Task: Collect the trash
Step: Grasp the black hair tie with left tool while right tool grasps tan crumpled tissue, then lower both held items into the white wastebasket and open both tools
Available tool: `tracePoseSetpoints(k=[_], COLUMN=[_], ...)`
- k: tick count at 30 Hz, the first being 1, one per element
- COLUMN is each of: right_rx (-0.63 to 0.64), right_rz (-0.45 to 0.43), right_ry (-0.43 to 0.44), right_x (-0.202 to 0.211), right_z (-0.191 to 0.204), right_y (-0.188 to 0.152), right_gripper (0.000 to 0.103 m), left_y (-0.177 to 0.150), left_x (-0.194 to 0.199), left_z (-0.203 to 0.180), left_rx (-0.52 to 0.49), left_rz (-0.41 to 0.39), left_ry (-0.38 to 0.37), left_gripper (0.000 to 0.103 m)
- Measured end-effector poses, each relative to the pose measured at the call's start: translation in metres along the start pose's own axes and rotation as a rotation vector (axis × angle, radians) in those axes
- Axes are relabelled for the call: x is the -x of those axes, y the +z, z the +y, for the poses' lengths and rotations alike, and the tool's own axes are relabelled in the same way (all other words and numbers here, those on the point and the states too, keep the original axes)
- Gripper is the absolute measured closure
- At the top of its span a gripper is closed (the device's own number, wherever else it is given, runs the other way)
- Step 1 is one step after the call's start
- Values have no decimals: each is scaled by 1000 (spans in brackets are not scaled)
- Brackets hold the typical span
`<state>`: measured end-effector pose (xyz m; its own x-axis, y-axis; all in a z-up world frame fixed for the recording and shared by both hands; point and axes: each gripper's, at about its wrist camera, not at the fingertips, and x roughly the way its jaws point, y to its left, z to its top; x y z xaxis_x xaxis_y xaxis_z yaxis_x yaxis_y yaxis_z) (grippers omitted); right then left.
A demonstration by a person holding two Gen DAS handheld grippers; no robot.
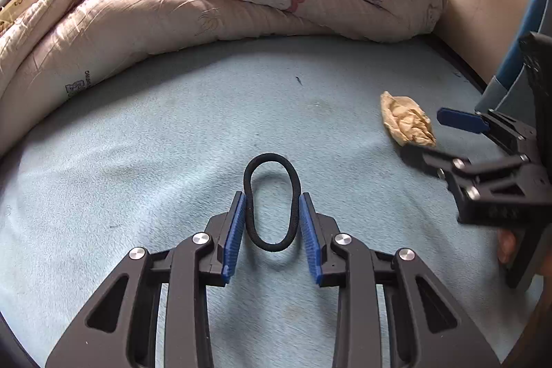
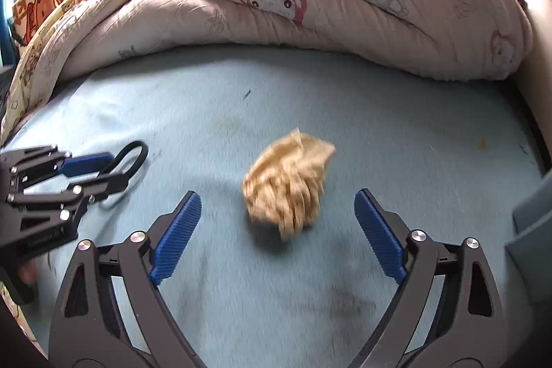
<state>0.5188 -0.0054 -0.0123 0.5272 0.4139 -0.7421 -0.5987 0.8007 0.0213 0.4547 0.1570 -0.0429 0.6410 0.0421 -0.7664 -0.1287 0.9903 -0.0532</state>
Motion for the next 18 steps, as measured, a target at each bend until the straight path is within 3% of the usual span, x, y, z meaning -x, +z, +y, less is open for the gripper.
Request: tracePoseSetpoints(k=[3, 5, 6, 13, 18], right_rx=[-15, -20, -15, 23, 21], right_rz=[59, 72, 68, 10, -52], right_ry=[6, 18, 28, 50, 69], right_x=[-17, -20, -18, 16, 70], right_z=[-3, -4, -3, 8, 14], right_y=[4, 4, 3, -17, -49], right_gripper=[45, 72, 77, 80, 80], left_y=[-2, -2, -4, -19, -45], left_x=[0, 2, 4, 23, 58], left_z=[1, 1, 0, -2, -16], left_rx=[12, 14, 9, 9, -16], left_rz=[0, -9, -10, -17, -34], left_ry=[-17, -19, -19, -21, -31], left_gripper=[73, 73, 73, 73, 73])
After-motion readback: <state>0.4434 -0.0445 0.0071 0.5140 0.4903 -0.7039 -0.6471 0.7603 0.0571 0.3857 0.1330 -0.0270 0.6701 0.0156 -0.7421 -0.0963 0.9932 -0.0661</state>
